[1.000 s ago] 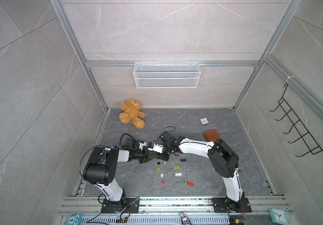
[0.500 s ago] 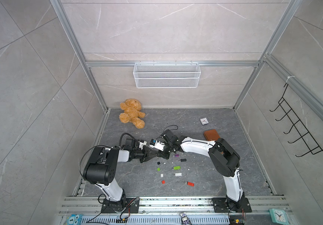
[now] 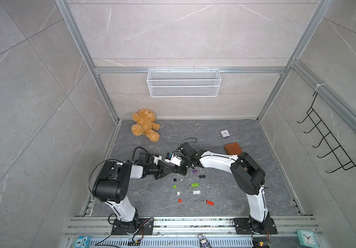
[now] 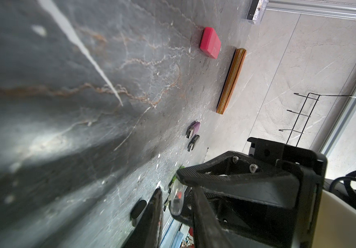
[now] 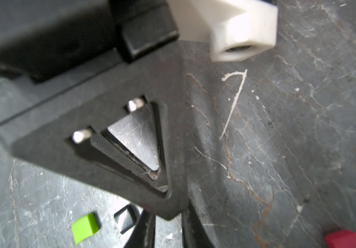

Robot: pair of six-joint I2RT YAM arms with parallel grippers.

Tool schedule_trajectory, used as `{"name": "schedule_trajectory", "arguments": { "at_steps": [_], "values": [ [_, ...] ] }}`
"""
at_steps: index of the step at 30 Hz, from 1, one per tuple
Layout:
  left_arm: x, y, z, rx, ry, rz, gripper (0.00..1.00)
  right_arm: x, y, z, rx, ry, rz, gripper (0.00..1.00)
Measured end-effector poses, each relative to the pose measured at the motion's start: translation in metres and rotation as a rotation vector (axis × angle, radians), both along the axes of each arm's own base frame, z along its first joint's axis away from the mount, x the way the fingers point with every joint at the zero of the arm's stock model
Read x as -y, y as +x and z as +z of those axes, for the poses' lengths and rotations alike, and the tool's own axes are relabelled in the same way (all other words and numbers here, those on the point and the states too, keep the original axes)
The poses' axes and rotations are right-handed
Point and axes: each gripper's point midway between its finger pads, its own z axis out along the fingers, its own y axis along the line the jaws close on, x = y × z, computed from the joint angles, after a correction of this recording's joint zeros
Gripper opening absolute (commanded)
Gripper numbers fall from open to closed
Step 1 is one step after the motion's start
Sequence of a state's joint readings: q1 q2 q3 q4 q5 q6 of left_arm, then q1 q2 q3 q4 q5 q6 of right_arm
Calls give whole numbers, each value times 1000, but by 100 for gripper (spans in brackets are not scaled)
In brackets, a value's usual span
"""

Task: Close the usb drive cover
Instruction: Pick up the cover from the center of the board.

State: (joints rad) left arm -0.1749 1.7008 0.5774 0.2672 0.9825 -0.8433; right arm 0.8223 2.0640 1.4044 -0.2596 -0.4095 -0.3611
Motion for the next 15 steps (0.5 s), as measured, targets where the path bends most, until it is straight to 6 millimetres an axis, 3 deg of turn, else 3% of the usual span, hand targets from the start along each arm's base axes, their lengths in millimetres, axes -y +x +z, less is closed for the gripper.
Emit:
{"name": "schedule_trajectory", "arguments": {
  "at_steps": [15],
  "values": [
    [2, 2, -1, -27, -16, -2, 9, 2, 0, 0, -12, 0, -4, 23]
  ]
}}
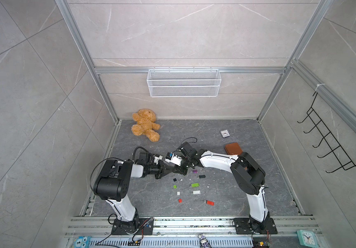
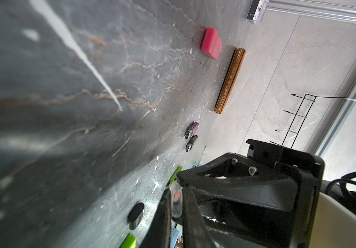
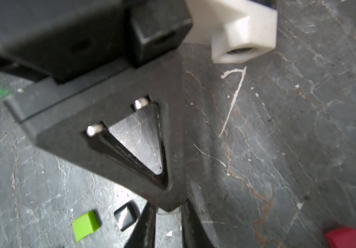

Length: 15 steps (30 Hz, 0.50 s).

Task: Close the usb drive cover
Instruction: Pick up the cover from the center of the board.

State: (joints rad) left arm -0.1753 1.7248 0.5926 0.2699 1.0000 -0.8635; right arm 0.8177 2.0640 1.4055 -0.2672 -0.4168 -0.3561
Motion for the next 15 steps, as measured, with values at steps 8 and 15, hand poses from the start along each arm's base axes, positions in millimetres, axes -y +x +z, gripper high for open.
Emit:
{"name": "schedule_trajectory", "arguments": {
  "at_steps": [8, 15],
  "values": [
    [0, 0, 0, 0, 2, -1, 6, 1, 0, 0, 4, -8, 3, 32],
    [2, 0, 0, -5, 6, -8, 5, 10, 7, 5, 46, -27, 11, 37]
  ]
}}
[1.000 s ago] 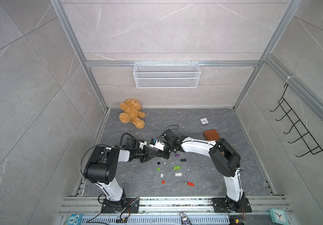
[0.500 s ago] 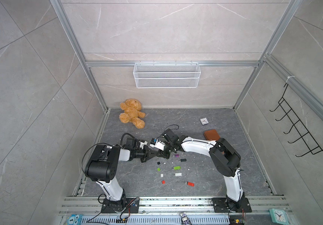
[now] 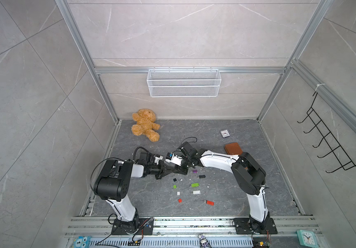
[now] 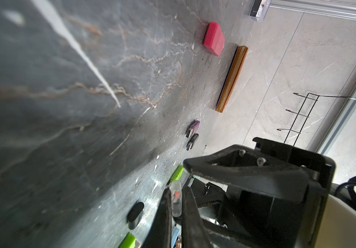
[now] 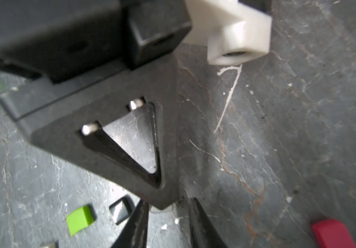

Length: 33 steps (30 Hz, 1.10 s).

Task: Close the usb drive cover
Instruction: Pick up the cover from the center of the board.

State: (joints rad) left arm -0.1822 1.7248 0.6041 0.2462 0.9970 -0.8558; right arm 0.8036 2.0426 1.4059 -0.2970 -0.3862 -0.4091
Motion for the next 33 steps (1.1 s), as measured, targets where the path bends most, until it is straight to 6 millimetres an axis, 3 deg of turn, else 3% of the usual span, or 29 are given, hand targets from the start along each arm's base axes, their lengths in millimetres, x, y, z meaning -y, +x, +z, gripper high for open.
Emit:
{"name": "schedule_trajectory", "arguments": {
  "at_steps": [6, 9, 18, 25, 33],
  "values": [
    [1, 2, 2, 6, 5, -8, 5, 21, 9, 34, 74, 6, 23, 38],
    [1, 1, 1, 1, 7, -10, 5, 36, 12, 41, 102, -25, 37, 38],
    [-1, 0, 1, 7, 27, -8, 4, 95, 18, 17, 89, -229, 62, 38],
    [-2, 3, 6, 29, 40, -11, 4, 106, 10, 10, 74, -277, 109, 38],
    [-3, 3, 6, 35, 54, -10, 4, 114, 1, -15, 6, -335, 137, 39]
  ]
}}
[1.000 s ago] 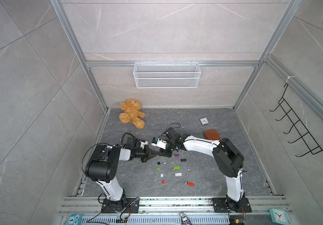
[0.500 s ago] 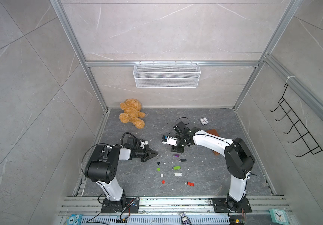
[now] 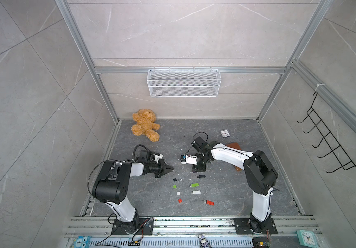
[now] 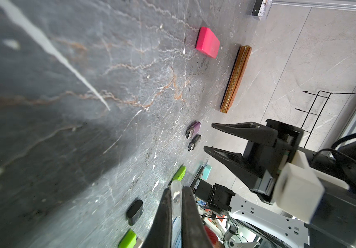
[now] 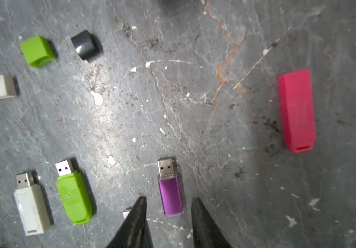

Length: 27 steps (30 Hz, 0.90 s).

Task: Close the usb drive cover
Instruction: Pick up the cover from the center of the board, then pick up the USB drive from the center of the board.

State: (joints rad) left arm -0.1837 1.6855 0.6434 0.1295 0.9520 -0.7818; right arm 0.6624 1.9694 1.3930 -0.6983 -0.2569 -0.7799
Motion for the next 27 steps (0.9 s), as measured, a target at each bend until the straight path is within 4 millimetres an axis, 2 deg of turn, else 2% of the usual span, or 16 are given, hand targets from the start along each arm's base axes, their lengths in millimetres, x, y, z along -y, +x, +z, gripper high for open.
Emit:
{"name": "schedule_trajectory", "arguments": {
  "at_steps": [17, 23, 27],
  "values": [
    [-1, -1, 0, -1, 5, 0, 4, 11, 3, -23, 21, -63, -7, 39],
    [-1, -1, 0, -2, 9, 2, 4, 9, 6, -23, 39, -55, -4, 31],
    [-1, -1, 1, -2, 9, 2, 4, 7, 5, -23, 38, -53, 6, 21]
  ]
}}
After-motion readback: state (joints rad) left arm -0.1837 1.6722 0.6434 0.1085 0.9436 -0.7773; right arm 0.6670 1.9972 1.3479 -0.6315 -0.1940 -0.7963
